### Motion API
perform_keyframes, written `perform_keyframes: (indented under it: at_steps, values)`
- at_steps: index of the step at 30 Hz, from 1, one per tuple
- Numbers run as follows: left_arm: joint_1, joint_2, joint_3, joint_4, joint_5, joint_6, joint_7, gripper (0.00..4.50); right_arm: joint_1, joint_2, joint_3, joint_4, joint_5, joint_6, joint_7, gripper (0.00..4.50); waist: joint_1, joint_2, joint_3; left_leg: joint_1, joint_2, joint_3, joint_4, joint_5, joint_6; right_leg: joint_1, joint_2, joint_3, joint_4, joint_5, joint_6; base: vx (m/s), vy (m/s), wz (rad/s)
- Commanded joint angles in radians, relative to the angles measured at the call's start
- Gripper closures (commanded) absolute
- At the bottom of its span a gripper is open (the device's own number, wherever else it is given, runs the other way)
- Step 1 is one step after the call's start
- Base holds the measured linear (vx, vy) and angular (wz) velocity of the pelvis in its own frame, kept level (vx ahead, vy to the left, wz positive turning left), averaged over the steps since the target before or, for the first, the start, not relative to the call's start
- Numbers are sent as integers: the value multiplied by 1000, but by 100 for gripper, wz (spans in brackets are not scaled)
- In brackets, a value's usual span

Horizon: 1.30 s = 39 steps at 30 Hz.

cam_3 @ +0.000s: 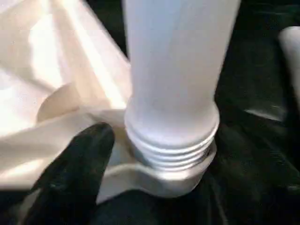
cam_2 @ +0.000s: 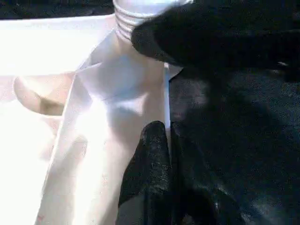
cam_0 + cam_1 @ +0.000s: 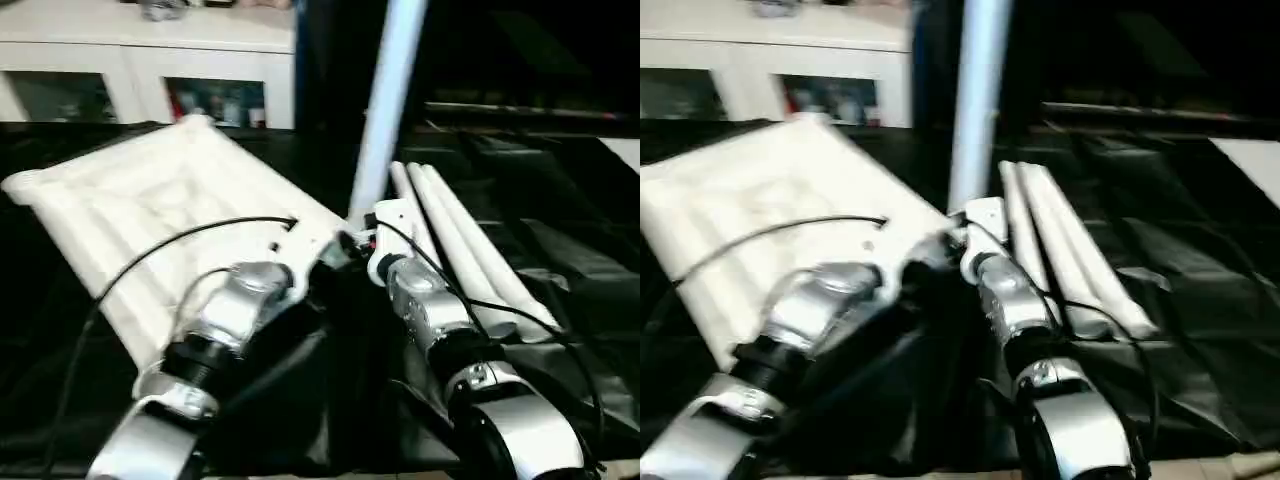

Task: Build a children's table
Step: Rotate leg to tighten

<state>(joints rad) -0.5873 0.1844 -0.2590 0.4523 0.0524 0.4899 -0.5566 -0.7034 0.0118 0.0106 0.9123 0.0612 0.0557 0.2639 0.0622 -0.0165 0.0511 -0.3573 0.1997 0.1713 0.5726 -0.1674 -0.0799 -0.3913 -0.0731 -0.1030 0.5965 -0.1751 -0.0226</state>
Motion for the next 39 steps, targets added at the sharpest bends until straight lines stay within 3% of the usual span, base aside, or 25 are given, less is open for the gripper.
perform_keyframes:
  at_steps: [1,2,3,6,9,13,16,20,24,31,39]
  values:
    - [38,44,-13,-61,-19,-69,-101,450,19,-42,39,-65,2,-3,116,30,11,-4,-67,-7,32,-13,-64,-226,31,49,-84,58,-76,-300,-124,0,0,0]
    - [55,68,-17,-86,-30,-77,-141,450,34,-74,54,-98,2,-3,173,30,14,0,-69,-8,33,-13,-63,-206,35,50,-83,58,-72,-267,-135,0,0,0]
    - [71,93,-18,-110,-40,-60,-171,450,48,-109,68,-131,-1,-4,227,30,18,0,-74,-6,33,-6,-53,-145,58,47,-79,61,-58,-150,-172,0,0,0]
    - [103,151,-23,-142,-57,-98,-242,450,80,-185,87,-201,3,-1,360,30,26,4,-72,-10,31,-3,-49,-111,87,48,-74,60,-49,-72,-201,0,0,0]
    - [135,205,-28,-184,-91,-148,-336,450,124,-263,128,-284,20,-3,535,30,31,4,-71,-6,35,-3,-51,-130,86,50,-74,61,-47,-76,-211,0,0,0]
    - [178,268,-37,-278,-138,-145,-466,450,179,-352,177,-395,72,44,743,30,33,2,-64,-2,37,-3,-55,-190,79,48,-74,61,-59,-181,-197,0,0,0]
    - [189,287,-40,-306,-153,-140,-506,450,187,-375,192,-411,65,35,782,30,33,2,-60,3,38,-4,-58,-235,52,41,-74,62,-68,-273,-181,0,0,0]
    - [198,291,-42,-327,-170,-141,-525,450,173,-356,186,-397,63,23,783,30,33,-3,-58,3,36,-5,-58,-255,38,38,-76,63,-73,-327,-166,0,0,0]
    - [201,287,-46,-334,-168,-137,-525,450,172,-347,197,-405,68,34,794,30,34,-4,-60,2,36,-6,-58,-241,37,39,-76,63,-70,-322,-159,0,0,0]
    - [202,282,-44,-334,-155,-133,-524,450,173,-339,210,-389,45,27,797,94,40,-3,-63,-1,35,-4,-54,-201,45,41,-74,63,-63,-259,-170,0,0,0]
    - [198,280,-46,-328,-153,-129,-523,450,177,-338,208,-378,39,22,789,154,40,0,-63,0,34,-5,-54,-213,40,42,-74,62,-65,-269,-167,0,0,0]
